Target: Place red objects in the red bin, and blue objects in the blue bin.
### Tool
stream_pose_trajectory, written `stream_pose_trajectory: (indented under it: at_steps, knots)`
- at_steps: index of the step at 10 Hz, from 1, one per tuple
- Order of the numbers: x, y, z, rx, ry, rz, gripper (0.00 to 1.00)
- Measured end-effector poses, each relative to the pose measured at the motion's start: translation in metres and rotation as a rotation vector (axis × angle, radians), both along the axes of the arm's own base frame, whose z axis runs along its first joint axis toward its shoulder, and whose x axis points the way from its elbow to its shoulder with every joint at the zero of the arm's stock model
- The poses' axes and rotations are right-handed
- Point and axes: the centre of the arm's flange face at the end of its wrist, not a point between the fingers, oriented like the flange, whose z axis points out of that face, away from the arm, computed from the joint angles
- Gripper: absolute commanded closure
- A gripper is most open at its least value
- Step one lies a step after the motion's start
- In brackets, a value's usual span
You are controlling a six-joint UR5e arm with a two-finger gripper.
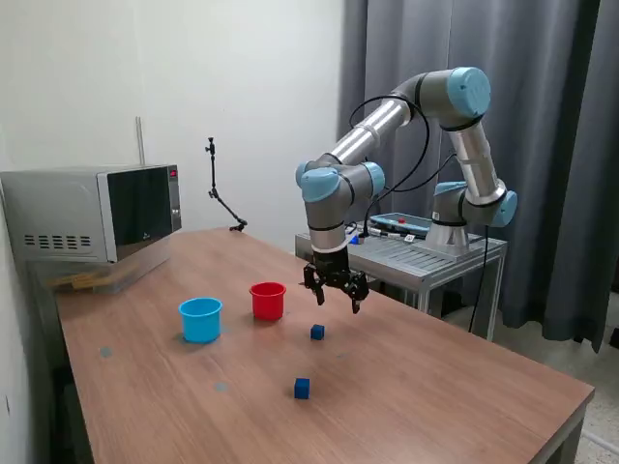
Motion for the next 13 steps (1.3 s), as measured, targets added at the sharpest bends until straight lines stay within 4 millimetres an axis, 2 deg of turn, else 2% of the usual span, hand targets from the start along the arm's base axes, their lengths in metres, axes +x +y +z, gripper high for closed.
stream_pose_trajectory:
  at_steps: [5,9,13]
  knots:
    - [-0.008,0.002,0.001,0.041,0.099,-0.063,0.00]
    - [-0.001,0.001,-0.010,0.042,0.120,-0.072,0.00]
    - [0.000,0.003,-0.012,0.046,0.120,-0.081,0.00]
